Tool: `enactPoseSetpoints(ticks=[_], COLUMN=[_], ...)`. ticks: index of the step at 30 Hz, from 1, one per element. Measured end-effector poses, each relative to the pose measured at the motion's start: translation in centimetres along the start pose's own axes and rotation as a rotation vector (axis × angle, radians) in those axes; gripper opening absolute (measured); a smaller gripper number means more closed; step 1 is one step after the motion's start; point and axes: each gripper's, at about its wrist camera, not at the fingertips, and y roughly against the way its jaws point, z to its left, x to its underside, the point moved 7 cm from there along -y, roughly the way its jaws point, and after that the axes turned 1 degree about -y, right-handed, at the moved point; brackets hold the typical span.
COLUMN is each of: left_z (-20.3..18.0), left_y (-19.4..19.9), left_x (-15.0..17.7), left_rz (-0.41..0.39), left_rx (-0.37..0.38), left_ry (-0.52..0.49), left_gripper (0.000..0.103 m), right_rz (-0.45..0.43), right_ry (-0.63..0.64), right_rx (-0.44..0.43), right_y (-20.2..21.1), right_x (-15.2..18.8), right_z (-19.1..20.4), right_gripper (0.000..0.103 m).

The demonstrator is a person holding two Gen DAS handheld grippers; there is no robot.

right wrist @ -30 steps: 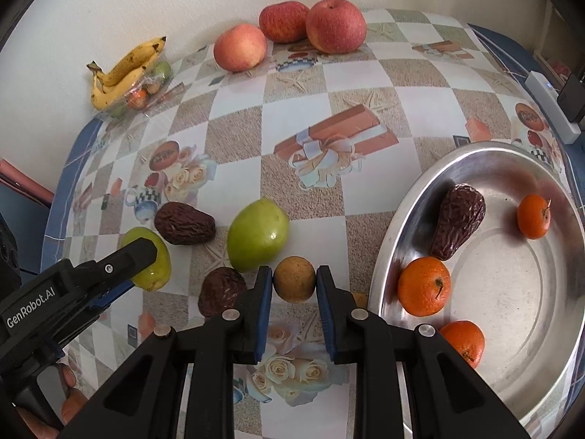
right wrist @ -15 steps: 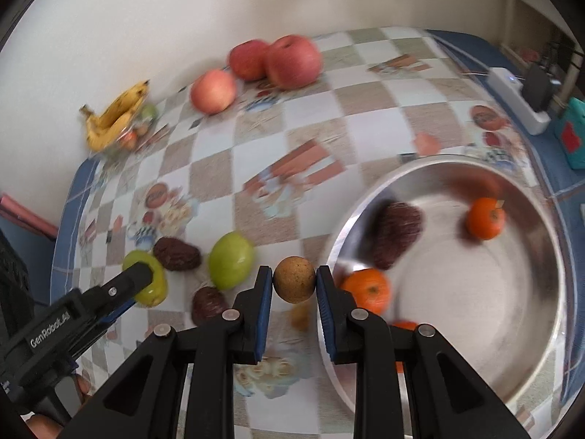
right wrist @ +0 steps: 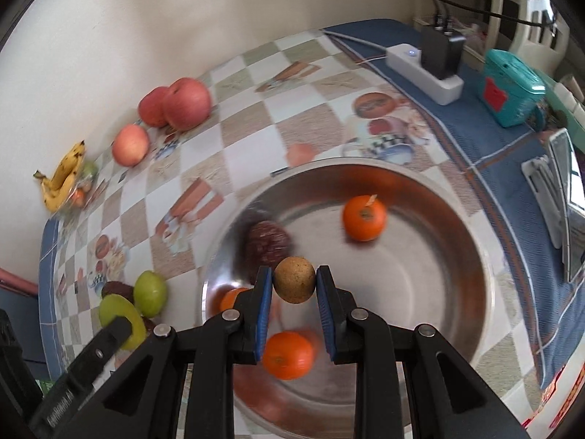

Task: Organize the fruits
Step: 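Carry the kiwi and green jujube over the steel bowl and open both tools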

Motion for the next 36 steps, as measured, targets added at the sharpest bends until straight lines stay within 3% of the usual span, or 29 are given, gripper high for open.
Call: enactPoseSetpoints(ticks=[7,16,24,31,36], left_z=[-1.7,-1.8,0.0,4.4,9.5], left_y=[-1.4,-1.2,-1.0,0.3,2.4], left_x=[1.1,0.9,0.6,0.0,-0.1], left_rz=[0.048,0.039,0.041,0.026,0.004], left_rx=[0.006,0.009,-0.031,-0.118,-0.278], left_ry=[-0.048,-0.049,0.007,0.147,0.265], left_gripper=[0.044,0.046,0.051,0.051,0.051], right_rz=[-0.011,-0.004,0.002,0.008,0.016], right_ry=[-0.010,-0.009,-0.020,-0.001,0.043], right_rx=[0.019,0.036,0.068,0.076,0.075], right_y=[0.4,0.1,0.0,-0.2,-0.4], right_x=[0.0,0.1,0.2,0.4,0.7], right_z=[-1.3,-1.5,-2.0,-1.6,-0.5], right_gripper=[0.026,0.026,0.037,0.038,0.038])
